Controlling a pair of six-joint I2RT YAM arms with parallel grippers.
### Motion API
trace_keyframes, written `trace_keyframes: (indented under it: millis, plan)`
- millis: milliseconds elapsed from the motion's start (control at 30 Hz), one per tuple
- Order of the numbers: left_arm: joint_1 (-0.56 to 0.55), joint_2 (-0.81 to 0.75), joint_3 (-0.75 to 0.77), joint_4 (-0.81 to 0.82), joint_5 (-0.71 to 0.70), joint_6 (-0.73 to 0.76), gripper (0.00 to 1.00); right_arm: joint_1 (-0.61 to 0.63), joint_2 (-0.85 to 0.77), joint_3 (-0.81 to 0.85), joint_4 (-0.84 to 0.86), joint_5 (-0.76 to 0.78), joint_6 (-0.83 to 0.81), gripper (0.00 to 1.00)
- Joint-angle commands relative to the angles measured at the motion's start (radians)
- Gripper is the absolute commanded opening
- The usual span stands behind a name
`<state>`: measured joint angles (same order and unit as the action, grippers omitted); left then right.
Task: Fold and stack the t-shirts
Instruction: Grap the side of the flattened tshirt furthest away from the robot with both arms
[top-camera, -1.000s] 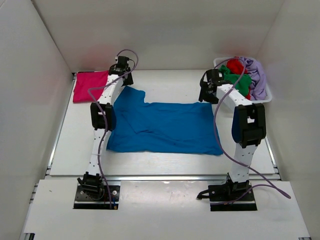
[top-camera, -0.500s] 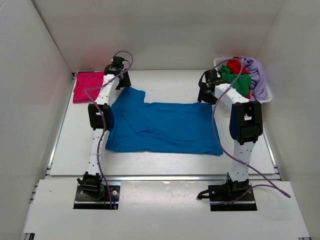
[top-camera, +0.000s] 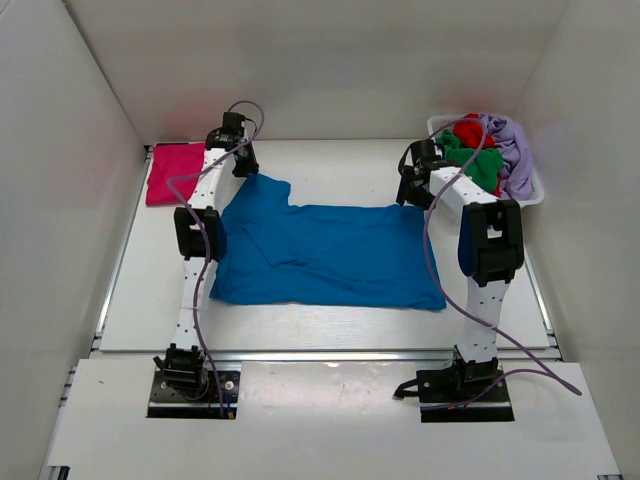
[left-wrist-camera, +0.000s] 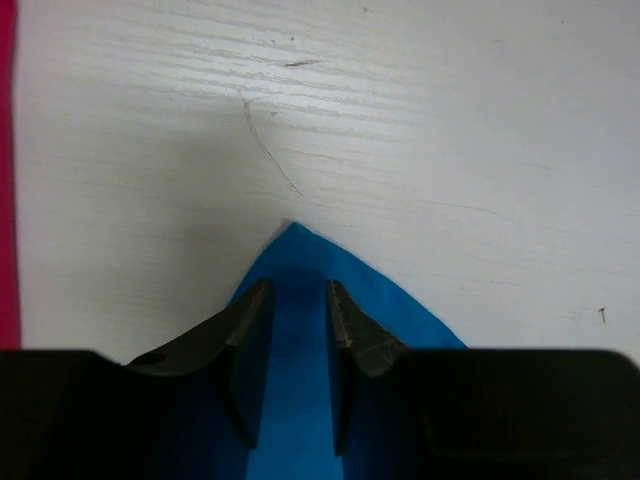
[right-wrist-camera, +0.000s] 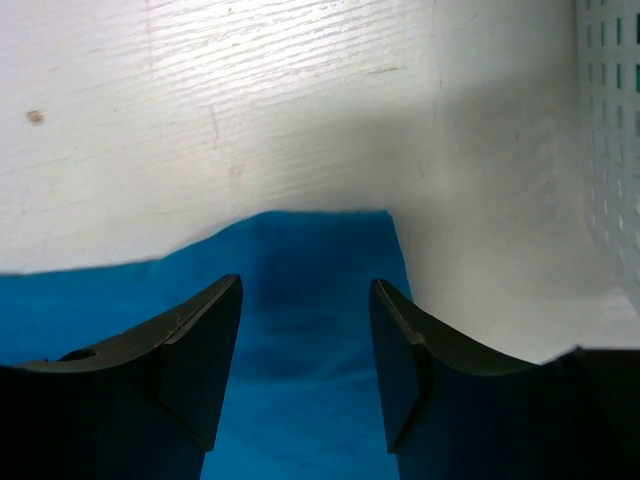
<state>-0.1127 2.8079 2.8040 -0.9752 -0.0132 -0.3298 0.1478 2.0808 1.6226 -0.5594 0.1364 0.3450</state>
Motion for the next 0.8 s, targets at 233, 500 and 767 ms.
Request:
trace_keyframes:
  millis: [233, 500, 767]
  plan:
    - [0.008, 0.001, 0.032, -0.032, 0.030, -0.001, 0.00, 0.001, 0.084, 0.075, 0.012, 0.077, 0.074, 0.53]
    - [-0.024, 0.004, 0.037, -0.129, -0.050, -0.054, 0.74, -0.005, 0.045, 0.019, 0.046, 0.066, 0.080, 0.53]
    - [-0.015, 0.024, 0.037, -0.085, 0.024, -0.157, 0.74, -0.014, 0.015, -0.036, 0.062, 0.062, 0.068, 0.53]
